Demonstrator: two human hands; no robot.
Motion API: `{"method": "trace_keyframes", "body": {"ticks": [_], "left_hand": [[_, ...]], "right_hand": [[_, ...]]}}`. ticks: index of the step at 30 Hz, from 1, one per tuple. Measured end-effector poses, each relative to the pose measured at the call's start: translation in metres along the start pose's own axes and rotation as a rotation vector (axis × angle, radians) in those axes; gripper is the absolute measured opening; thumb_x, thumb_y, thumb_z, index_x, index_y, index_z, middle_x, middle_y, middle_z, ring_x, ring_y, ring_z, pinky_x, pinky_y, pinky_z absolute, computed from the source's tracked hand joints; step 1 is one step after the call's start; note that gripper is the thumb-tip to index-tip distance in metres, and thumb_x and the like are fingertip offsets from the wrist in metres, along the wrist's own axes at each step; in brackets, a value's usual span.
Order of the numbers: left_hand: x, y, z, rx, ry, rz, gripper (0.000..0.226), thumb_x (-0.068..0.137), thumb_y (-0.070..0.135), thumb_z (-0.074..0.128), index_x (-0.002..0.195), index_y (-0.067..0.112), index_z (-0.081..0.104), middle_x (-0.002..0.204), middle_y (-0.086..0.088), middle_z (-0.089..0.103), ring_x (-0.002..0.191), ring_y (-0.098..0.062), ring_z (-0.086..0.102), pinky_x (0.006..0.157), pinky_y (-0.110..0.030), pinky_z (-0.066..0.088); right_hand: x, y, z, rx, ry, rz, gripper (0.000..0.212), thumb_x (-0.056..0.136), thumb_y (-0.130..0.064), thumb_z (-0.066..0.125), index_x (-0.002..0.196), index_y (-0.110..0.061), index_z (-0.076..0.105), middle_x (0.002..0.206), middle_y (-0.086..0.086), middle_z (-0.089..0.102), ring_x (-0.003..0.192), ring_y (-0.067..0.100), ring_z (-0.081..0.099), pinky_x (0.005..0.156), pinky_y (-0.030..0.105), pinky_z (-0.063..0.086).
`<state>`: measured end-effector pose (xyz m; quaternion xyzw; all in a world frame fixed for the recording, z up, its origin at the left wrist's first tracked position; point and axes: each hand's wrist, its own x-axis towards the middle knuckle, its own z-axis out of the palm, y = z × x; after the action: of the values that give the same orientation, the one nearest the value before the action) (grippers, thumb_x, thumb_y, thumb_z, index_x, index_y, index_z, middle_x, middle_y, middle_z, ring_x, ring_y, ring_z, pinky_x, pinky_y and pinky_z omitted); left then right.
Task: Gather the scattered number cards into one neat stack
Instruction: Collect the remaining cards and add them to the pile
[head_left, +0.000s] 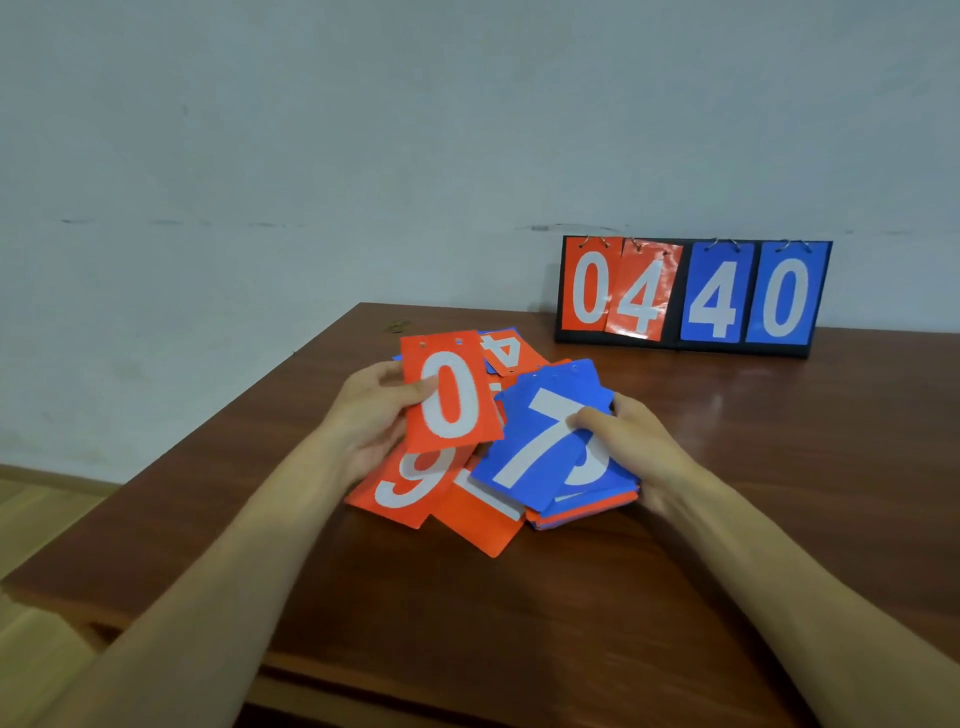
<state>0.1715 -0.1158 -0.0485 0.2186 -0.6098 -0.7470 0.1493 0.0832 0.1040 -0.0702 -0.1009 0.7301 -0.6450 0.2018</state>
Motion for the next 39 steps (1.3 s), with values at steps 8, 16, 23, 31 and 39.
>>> {"method": "trace_keyframes", "body": {"ticks": [8, 16, 23, 31, 39], "left_hand": [[0.009, -0.026, 0.056, 0.543, -0.059, 0.177, 0.041, 0.076, 0.030, 0.080, 0.108, 0.016, 0.057, 0.093, -0.005, 0.070, 0.080, -0.016, 0.072, 0.069, -0.033, 0.060], [0.021, -0.009, -0.008, 1.325, -0.026, 0.038, 0.069, 0.081, 0.064, 0.056, 0.130, 0.015, 0.049, 0.138, -0.009, 0.042, 0.120, -0.023, 0.049, 0.098, -0.042, 0.046], [0.017, -0.009, -0.008, 1.472, -0.089, -0.167, 0.093, 0.066, 0.051, 0.081, 0.139, 0.013, 0.036, 0.143, -0.014, 0.039, 0.127, -0.031, 0.046, 0.101, -0.047, 0.047], [0.017, -0.005, -0.026, 0.401, 0.120, -0.077, 0.039, 0.092, 0.008, 0.060, 0.129, 0.009, 0.050, 0.121, -0.014, 0.064, 0.099, -0.029, 0.066, 0.081, -0.049, 0.058], [0.005, -0.015, 0.031, 0.116, 0.024, 0.040, 0.029, 0.081, 0.006, 0.073, 0.107, 0.006, 0.060, 0.104, -0.014, 0.071, 0.081, -0.022, 0.072, 0.057, -0.031, 0.059]], "right_hand": [[0.000, 0.003, 0.000, 0.054, -0.028, -0.069, 0.030, 0.082, -0.031, 0.070, 0.107, -0.022, 0.057, 0.092, 0.001, 0.073, 0.068, 0.016, 0.073, 0.051, 0.025, 0.057], [0.008, 0.008, -0.003, 0.111, 0.125, -0.076, 0.040, 0.081, -0.026, 0.073, 0.116, -0.020, 0.054, 0.099, 0.003, 0.071, 0.075, 0.018, 0.072, 0.054, 0.028, 0.059], [0.007, 0.008, -0.003, 0.100, 0.142, -0.075, 0.039, 0.083, -0.027, 0.071, 0.117, -0.021, 0.053, 0.097, 0.002, 0.070, 0.075, 0.017, 0.072, 0.053, 0.027, 0.059], [0.008, 0.008, -0.008, 0.118, 0.116, -0.038, 0.038, 0.084, -0.026, 0.070, 0.116, -0.018, 0.053, 0.092, 0.001, 0.070, 0.073, 0.018, 0.071, 0.051, 0.028, 0.059], [0.005, 0.009, -0.006, 0.117, 0.025, -0.046, 0.037, 0.084, -0.029, 0.069, 0.117, -0.016, 0.056, 0.097, 0.004, 0.073, 0.074, 0.019, 0.073, 0.057, 0.030, 0.060]]}}
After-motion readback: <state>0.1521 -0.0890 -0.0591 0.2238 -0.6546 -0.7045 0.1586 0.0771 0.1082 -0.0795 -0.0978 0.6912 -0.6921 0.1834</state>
